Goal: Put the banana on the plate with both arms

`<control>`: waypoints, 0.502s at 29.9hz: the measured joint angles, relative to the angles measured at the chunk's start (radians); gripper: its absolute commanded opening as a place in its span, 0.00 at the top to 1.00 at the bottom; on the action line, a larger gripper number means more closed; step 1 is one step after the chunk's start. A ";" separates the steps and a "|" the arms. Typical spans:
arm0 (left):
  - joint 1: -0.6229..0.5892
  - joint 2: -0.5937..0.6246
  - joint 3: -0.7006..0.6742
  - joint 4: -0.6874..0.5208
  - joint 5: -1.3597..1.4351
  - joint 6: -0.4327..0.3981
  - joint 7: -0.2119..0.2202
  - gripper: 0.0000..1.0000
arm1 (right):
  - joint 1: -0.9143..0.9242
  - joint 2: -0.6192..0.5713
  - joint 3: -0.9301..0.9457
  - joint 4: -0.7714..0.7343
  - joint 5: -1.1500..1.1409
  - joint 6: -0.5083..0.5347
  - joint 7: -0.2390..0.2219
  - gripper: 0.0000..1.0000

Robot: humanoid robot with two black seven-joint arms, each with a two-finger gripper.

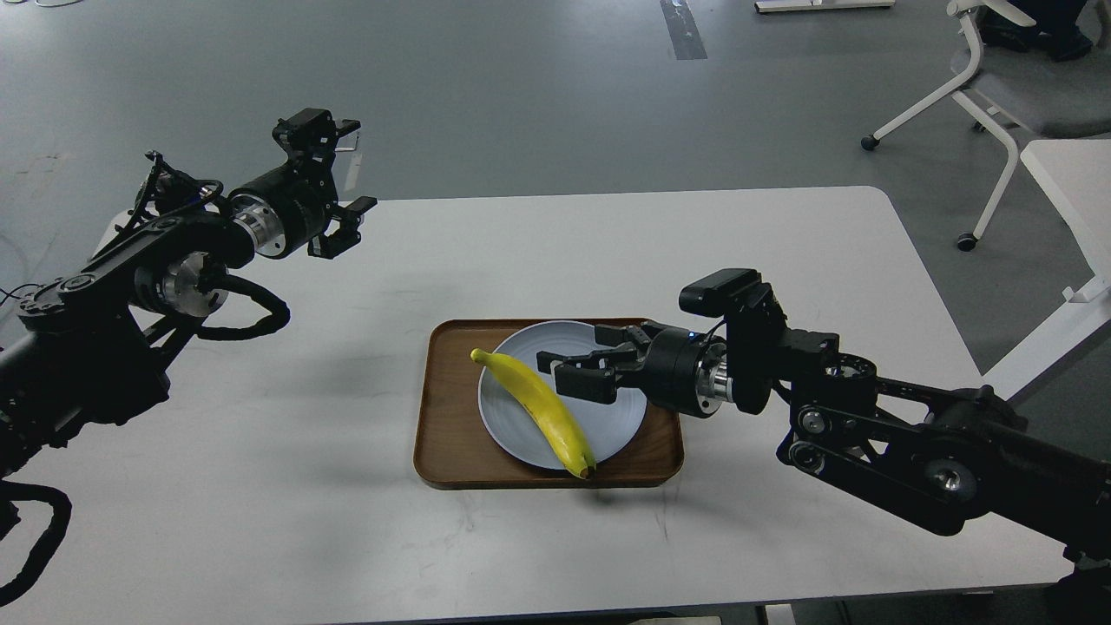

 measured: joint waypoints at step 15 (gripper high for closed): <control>-0.005 -0.028 -0.027 -0.059 -0.021 -0.001 0.000 0.02 | -0.045 -0.012 0.461 -0.242 0.956 -0.187 -0.160 0.00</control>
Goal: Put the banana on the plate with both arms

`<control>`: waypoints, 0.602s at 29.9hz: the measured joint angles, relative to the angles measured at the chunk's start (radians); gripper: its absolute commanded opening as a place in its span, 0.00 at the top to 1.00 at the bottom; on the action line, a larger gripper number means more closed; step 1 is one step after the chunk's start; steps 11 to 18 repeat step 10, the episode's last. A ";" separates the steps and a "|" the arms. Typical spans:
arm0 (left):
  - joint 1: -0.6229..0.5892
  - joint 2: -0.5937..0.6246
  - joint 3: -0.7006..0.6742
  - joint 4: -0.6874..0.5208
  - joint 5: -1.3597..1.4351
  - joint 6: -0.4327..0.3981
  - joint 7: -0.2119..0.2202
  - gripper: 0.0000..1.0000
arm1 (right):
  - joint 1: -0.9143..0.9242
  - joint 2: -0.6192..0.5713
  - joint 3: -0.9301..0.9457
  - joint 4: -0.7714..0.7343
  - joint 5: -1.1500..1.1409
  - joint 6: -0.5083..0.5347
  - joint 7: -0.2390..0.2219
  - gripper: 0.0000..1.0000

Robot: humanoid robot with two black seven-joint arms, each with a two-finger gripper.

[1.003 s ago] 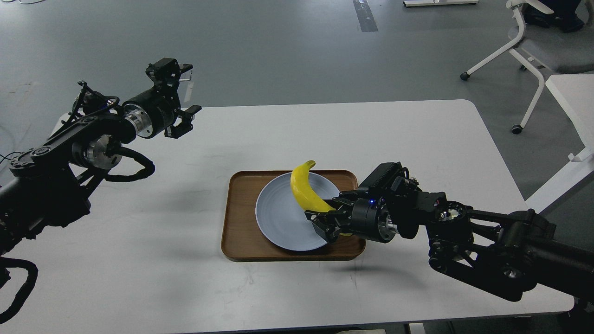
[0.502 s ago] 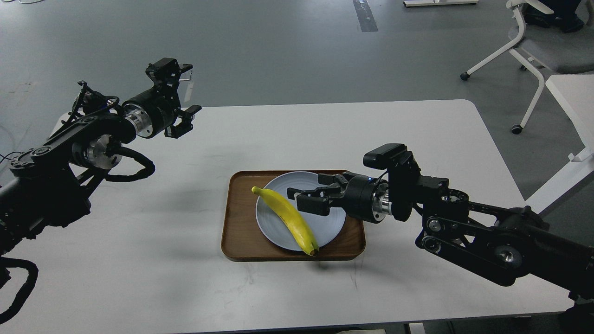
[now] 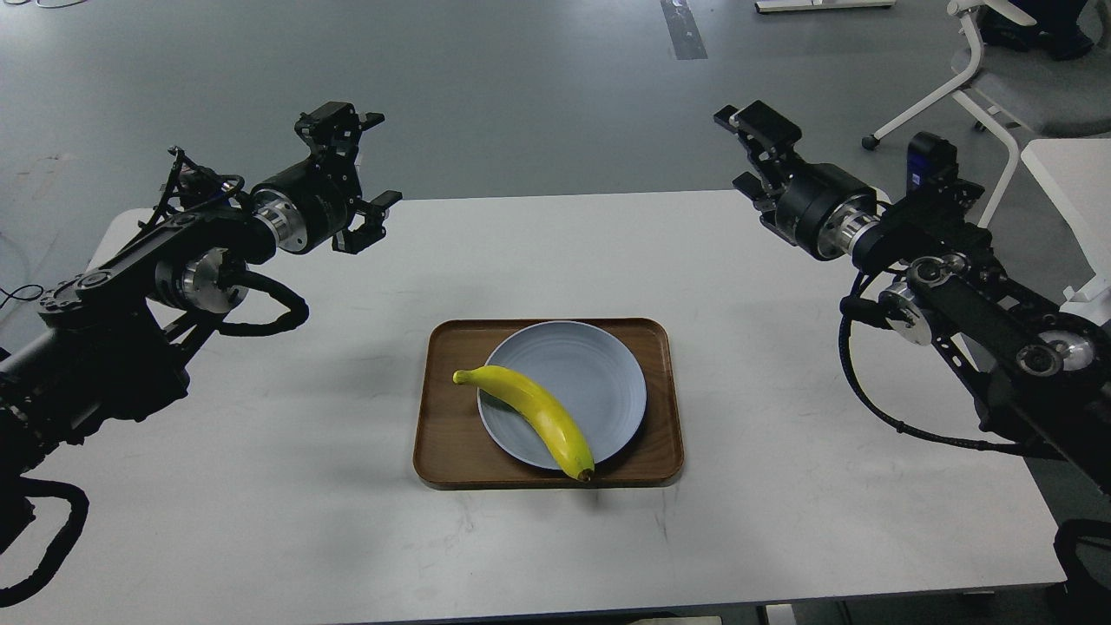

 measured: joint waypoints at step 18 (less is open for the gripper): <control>0.051 -0.019 -0.159 -0.066 -0.084 -0.054 0.003 0.02 | -0.062 0.012 0.195 0.005 0.229 0.178 -0.060 0.00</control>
